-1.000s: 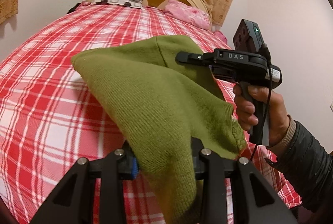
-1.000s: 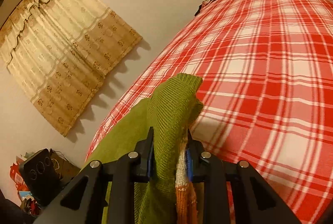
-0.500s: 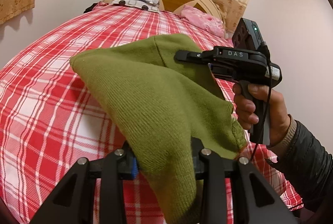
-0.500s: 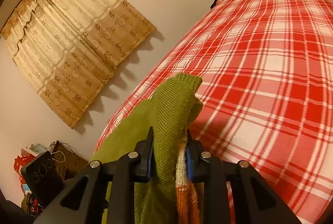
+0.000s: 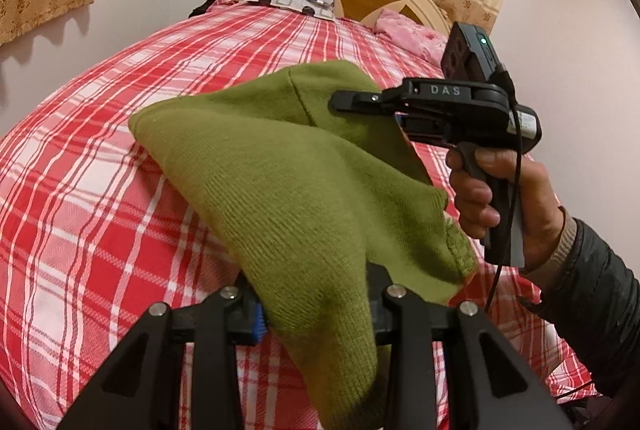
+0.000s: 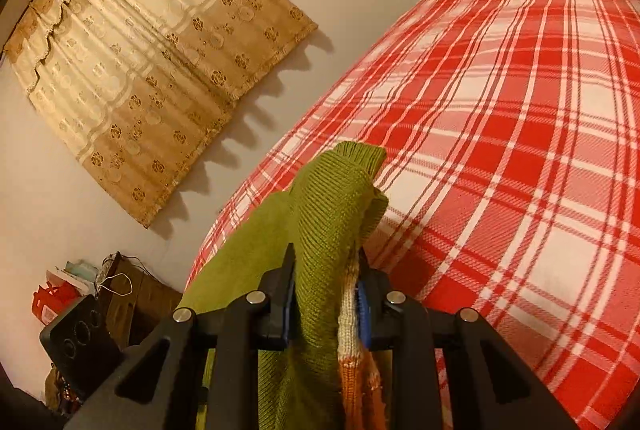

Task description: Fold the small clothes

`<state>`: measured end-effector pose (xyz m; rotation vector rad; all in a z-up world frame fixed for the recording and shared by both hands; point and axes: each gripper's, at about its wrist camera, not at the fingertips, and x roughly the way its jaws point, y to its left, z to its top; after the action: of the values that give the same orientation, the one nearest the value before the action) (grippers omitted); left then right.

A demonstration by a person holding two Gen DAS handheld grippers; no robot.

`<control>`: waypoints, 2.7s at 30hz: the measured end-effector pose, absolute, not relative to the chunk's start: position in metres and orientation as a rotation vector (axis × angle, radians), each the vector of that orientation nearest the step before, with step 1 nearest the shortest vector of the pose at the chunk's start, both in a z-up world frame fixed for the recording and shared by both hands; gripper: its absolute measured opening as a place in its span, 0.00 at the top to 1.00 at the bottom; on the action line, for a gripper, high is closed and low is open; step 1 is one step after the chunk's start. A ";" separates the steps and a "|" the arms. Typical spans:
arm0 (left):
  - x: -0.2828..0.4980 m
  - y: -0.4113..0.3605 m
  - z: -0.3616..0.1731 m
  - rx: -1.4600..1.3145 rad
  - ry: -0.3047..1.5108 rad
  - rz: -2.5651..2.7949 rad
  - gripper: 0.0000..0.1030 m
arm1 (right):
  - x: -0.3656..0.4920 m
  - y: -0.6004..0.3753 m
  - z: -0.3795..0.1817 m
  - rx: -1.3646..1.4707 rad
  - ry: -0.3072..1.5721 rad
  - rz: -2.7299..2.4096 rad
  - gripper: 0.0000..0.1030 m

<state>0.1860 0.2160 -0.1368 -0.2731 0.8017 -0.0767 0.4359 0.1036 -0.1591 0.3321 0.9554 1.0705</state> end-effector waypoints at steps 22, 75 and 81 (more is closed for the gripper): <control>0.167 0.220 -0.173 -0.284 0.883 -0.031 0.49 | 0.446 0.119 -0.196 0.208 1.031 0.945 0.73; 0.108 0.186 -0.082 -0.053 0.642 0.176 0.14 | 0.188 0.032 -0.076 -0.138 0.538 0.731 0.35; 0.108 0.183 -0.083 -0.055 0.644 0.172 0.14 | 0.187 0.029 -0.075 -0.134 0.533 0.725 0.35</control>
<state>0.1082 0.1833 -0.0832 -0.0546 0.6443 0.1717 0.1868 0.0288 -0.0749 -0.1340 0.5333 0.7246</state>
